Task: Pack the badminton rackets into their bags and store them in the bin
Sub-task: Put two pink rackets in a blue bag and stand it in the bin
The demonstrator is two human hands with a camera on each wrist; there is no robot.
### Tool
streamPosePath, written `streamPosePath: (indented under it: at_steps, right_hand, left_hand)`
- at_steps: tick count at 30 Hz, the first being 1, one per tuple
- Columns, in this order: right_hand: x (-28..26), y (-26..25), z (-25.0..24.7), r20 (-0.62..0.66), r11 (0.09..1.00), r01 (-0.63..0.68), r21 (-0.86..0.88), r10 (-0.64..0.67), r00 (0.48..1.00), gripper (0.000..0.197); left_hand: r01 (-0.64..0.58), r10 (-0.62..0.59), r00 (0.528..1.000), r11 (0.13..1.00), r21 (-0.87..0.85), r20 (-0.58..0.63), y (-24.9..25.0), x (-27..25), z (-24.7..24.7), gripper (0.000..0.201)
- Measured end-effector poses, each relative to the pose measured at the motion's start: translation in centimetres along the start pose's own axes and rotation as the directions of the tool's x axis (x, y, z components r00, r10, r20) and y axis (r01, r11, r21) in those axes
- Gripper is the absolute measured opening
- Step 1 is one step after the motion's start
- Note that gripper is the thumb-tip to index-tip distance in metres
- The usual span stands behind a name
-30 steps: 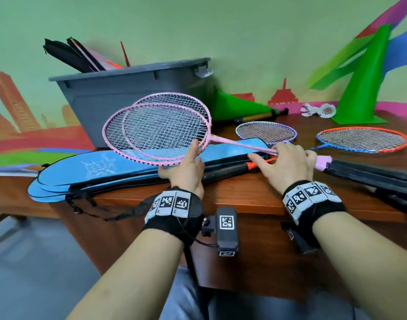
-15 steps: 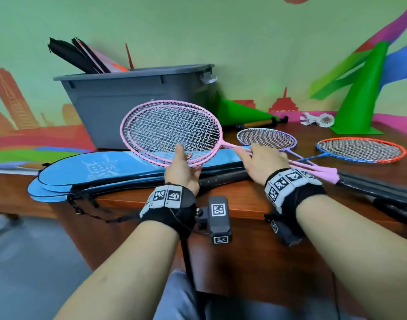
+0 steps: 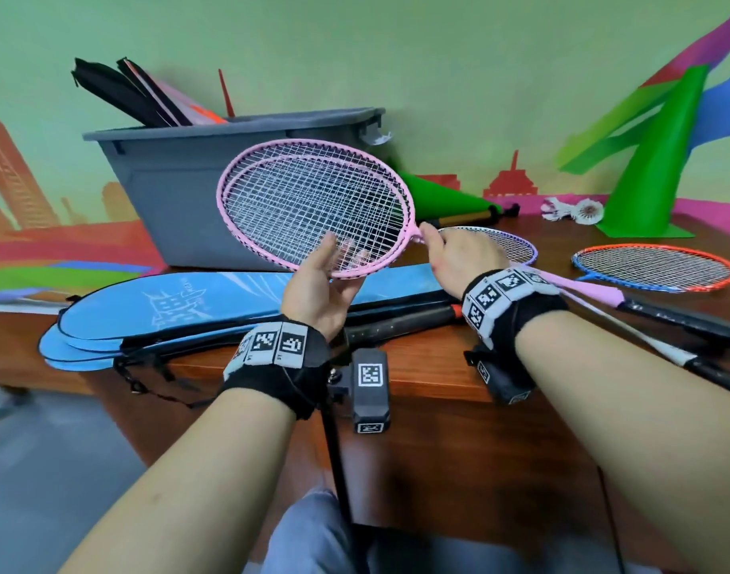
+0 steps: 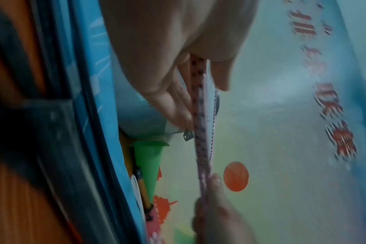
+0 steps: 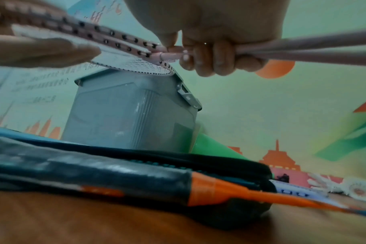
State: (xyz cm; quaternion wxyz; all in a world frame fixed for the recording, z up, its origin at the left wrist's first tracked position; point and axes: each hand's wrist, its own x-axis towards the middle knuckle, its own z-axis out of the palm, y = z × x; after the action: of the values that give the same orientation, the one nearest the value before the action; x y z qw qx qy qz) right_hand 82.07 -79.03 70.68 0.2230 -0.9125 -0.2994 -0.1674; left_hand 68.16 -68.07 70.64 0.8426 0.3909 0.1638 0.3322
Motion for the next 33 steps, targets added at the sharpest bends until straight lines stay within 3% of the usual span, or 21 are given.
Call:
streamPosePath:
  at_steps: [2,5,7,8,10,11,12,15,17,20,22,27,29,33]
  right_hand:
    - [0.6,0.3,-0.3,-0.019,0.999,-0.043,-0.001,0.043,0.999,0.066]
    - [1.8,0.9,-1.3,-0.039,0.997,-0.079,0.001,0.079,0.996,0.07]
    - [2.7,1.3,-1.8,-0.051,0.996,-0.084,-0.03,0.083,0.995,0.07]
    - [3.1,1.4,-2.0,-0.054,0.995,-0.088,-0.045,0.085,0.995,0.07]
    - [3.7,1.7,-2.5,-0.049,0.993,-0.111,-0.051,0.109,0.993,0.07]
    - [4.0,1.8,-2.6,-0.049,0.991,-0.124,-0.046,0.121,0.991,0.069]
    - [4.3,2.1,-2.7,-0.047,0.99,-0.136,-0.039,0.134,0.99,0.069]
    - [4.9,2.7,-2.5,-0.02,0.987,-0.164,-0.002,0.164,0.986,0.07]
    - [5.2,3.0,-2.3,0.003,0.98,-0.195,0.041,0.195,0.981,0.069]
    - [5.3,3.4,-2.3,0.01,0.974,-0.218,0.068,0.218,0.976,0.063]
    - [5.3,3.5,-2.3,0.015,0.976,-0.213,0.051,0.213,0.977,0.057]
    - [5.0,3.6,-2.6,0.007,0.986,-0.164,0.034,0.164,0.986,0.054]
    - [4.9,3.7,-2.8,-0.008,0.988,-0.143,0.056,0.143,0.99,0.053]
    - [4.4,4.6,-3.7,-0.008,0.987,-0.13,0.089,0.132,0.991,0.053]
  left_hand:
    - [0.003,-0.046,0.992,0.943,0.333,0.119,1.2,0.5,-0.8,0.018]
    - [-0.003,-0.226,0.957,0.618,0.787,0.182,2.8,1.4,-2.5,0.04]
    - [-0.034,-0.225,0.965,0.406,0.913,0.136,3.3,2.7,-3.4,0.036]
    - [-0.063,-0.175,0.977,0.292,0.954,0.118,3.3,3.6,-4.0,0.03]
    - [-0.116,-0.082,0.99,-0.047,0.992,0.112,3.2,5.4,-5.1,0.018]
    - [-0.108,-0.076,0.993,-0.213,0.971,0.094,3.1,6.0,-5.6,0.018]
    - [-0.096,-0.092,0.993,-0.326,0.94,0.07,2.9,6.5,-6.0,0.018]
    - [-0.047,-0.086,0.996,-0.478,0.877,0.007,2.1,7.7,-7.3,0.041]
    - [-0.033,-0.009,0.999,-0.531,0.847,0.033,2.3,7.9,-7.4,0.035]
    - [-0.054,-0.003,0.998,-0.508,0.86,0.061,2.7,8.2,-7.7,0.02]
    - [-0.072,-0.018,0.997,-0.415,0.907,0.071,3.0,8.3,-8.0,0.017]
    - [-0.168,0.07,0.983,-0.05,0.984,0.172,3.9,7.7,-7.9,0.019]
    - [-0.205,0.135,0.971,0.053,0.977,0.197,4.2,7.0,-6.6,0.016]
    - [-0.181,0.097,0.983,0.393,0.901,0.156,4.6,6.2,-4.5,0.007]
